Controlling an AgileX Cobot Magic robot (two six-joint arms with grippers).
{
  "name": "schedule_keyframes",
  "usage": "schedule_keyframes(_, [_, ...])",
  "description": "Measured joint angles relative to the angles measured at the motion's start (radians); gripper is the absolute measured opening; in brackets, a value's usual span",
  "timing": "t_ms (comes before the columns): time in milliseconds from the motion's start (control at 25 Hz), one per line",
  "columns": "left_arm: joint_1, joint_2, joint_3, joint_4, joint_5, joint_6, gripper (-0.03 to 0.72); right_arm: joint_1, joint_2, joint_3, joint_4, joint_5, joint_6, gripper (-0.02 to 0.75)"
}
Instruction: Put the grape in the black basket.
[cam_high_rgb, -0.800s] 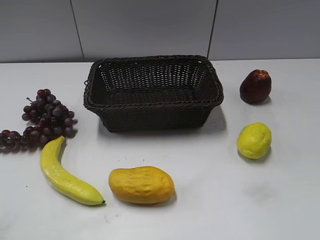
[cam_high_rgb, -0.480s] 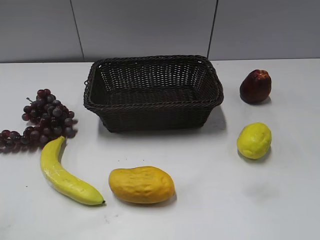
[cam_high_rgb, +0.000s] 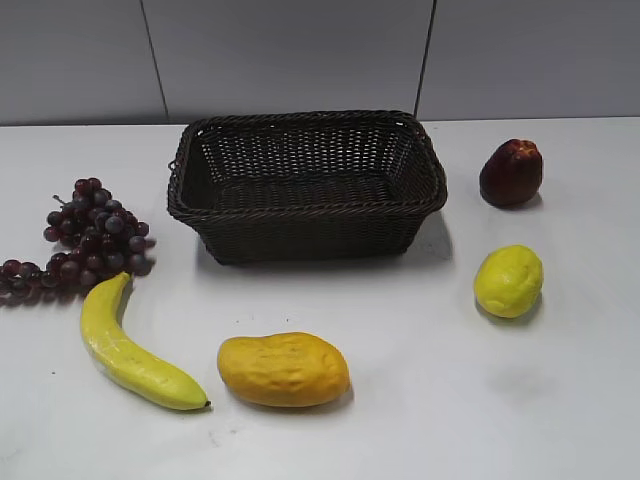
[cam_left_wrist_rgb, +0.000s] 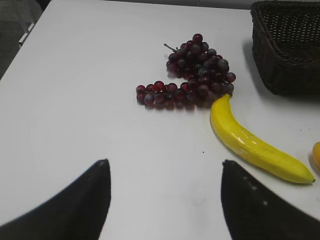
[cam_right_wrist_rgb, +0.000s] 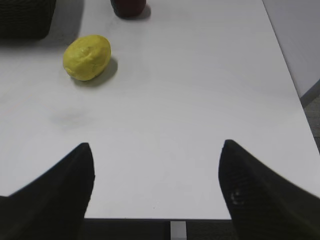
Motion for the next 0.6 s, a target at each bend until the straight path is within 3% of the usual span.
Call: schedule_keyframes(600, [0.0,0.17,0.0,0.0,-0.004,0.0,0.569,0.0,0.0,0.0,0.0,0.0,0.0,0.588])
